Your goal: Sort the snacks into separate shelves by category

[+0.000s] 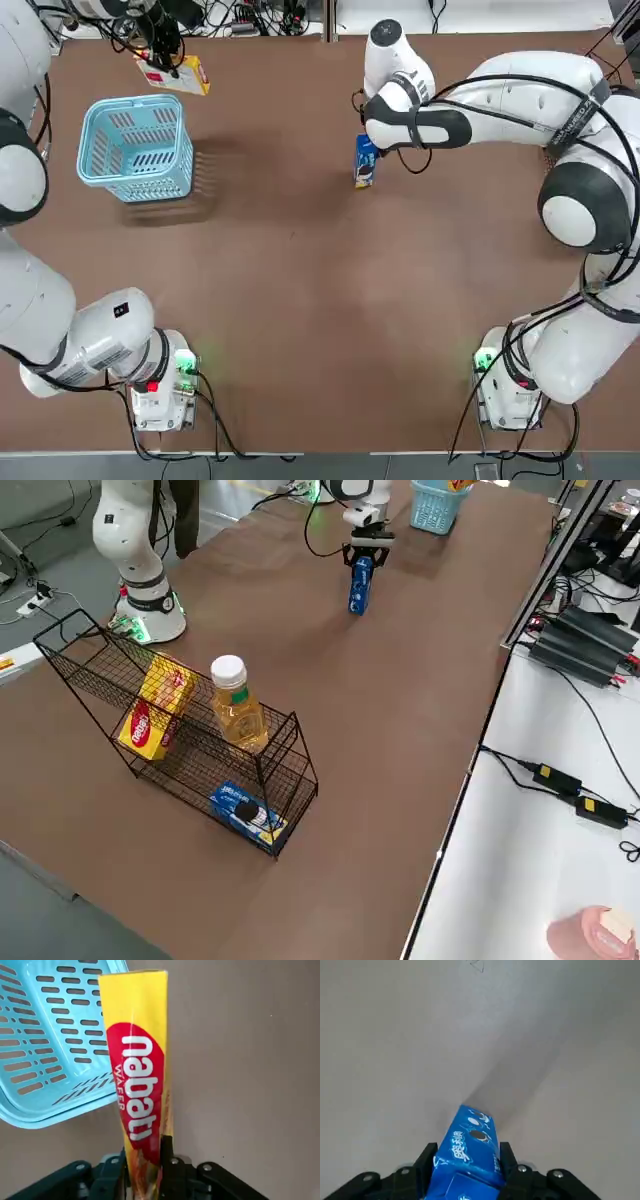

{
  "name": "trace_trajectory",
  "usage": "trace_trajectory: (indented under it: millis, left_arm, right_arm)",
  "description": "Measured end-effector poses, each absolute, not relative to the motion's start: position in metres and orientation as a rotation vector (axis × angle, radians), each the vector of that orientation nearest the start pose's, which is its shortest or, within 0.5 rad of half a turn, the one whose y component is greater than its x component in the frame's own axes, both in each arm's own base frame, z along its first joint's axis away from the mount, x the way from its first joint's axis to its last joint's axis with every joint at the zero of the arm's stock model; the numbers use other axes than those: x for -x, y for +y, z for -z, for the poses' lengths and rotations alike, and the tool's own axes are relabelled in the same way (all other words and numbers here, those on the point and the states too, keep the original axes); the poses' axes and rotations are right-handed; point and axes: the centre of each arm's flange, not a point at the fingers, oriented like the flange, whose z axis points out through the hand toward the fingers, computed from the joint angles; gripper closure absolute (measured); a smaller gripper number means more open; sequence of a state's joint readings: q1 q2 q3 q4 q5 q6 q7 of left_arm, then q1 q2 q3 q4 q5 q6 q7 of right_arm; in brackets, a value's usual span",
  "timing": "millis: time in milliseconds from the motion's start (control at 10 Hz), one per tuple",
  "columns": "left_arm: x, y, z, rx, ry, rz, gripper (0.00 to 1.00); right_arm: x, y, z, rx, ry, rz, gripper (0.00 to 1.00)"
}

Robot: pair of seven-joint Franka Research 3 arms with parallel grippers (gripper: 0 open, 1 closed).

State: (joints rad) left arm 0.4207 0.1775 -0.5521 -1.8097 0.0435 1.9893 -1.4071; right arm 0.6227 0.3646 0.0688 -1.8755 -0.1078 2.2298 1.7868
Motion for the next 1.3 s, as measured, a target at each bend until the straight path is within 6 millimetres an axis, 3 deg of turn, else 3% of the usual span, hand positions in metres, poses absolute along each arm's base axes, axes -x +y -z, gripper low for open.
trace_trajectory:
  millis: [400, 900, 1000, 1200, 1300]
  left_arm:
    - [-0.604, -0.066, -0.458, 2.587, -1.884, -0.025, 0.75]
    - [-0.603, -0.071, -0.460, 2.567, -1.916, -0.024, 0.75]
    - [-0.604, -0.071, -0.461, 2.563, -1.923, -0.021, 0.75]
    - [-0.605, -0.077, -0.466, 2.555, -1.947, -0.012, 0.75]
    - [-0.603, -0.096, -0.469, 2.558, -1.951, -0.009, 0.75]
  right_arm:
    - [-0.490, 0.395, -0.319, 2.823, 1.468, 0.085, 0.48]
    - [-0.505, 0.362, -0.344, 3.202, 1.009, -0.100, 0.53]
    - [-0.510, 0.348, -0.350, 3.280, 0.853, -0.174, 0.53]
    - [-0.528, 0.300, -0.357, 3.375, 0.495, -0.340, 0.53]
    - [-0.539, 0.269, -0.358, 3.392, 0.318, -0.435, 0.53]
